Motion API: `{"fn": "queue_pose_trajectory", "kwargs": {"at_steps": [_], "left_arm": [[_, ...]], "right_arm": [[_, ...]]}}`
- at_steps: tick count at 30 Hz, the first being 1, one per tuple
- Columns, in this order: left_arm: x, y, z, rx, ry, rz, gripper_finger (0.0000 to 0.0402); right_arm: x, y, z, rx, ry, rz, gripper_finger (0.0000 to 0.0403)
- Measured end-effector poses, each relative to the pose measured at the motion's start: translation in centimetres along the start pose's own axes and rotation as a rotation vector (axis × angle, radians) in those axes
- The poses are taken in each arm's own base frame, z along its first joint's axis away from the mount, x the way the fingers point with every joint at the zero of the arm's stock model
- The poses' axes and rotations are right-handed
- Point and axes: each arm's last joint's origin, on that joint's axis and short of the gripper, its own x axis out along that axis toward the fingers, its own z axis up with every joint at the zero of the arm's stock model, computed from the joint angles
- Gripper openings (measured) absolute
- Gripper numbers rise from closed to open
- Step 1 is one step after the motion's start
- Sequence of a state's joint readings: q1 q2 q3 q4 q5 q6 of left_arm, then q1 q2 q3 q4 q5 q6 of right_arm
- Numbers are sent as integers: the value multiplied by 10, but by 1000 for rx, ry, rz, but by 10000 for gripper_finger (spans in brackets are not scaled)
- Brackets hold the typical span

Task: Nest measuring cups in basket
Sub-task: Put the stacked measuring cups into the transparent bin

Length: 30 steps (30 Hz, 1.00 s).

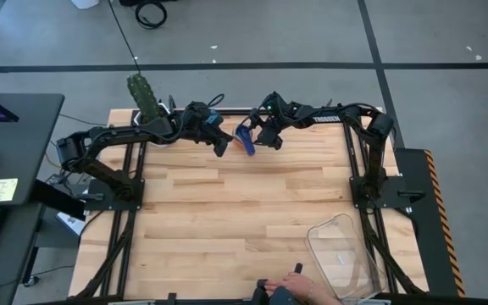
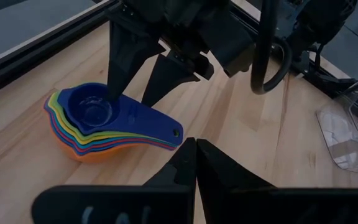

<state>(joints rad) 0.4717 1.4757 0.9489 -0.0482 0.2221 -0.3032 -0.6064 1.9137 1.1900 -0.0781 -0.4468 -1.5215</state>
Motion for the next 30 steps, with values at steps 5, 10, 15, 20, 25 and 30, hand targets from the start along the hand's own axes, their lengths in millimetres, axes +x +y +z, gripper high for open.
{"fn": "queue_pose_trajectory", "kwargs": {"at_steps": [5,10,15,20,25,30], "left_arm": [[0,0,0,0,0,0,14],[0,0,0,0,0,0,14],[0,0,0,0,0,0,14],[0,0,0,0,0,0,14],[0,0,0,0,0,0,14],[0,0,0,0,0,0,14]], "right_arm": [[0,0,0,1,4,2,287],[0,0,0,-24,3,5,287],[0,1,0,-55,3,6,287],[0,2,0,-65,12,17,287],[0,3,0,-59,8,25,287],[0,2,0,-64,6,19,287]]}}
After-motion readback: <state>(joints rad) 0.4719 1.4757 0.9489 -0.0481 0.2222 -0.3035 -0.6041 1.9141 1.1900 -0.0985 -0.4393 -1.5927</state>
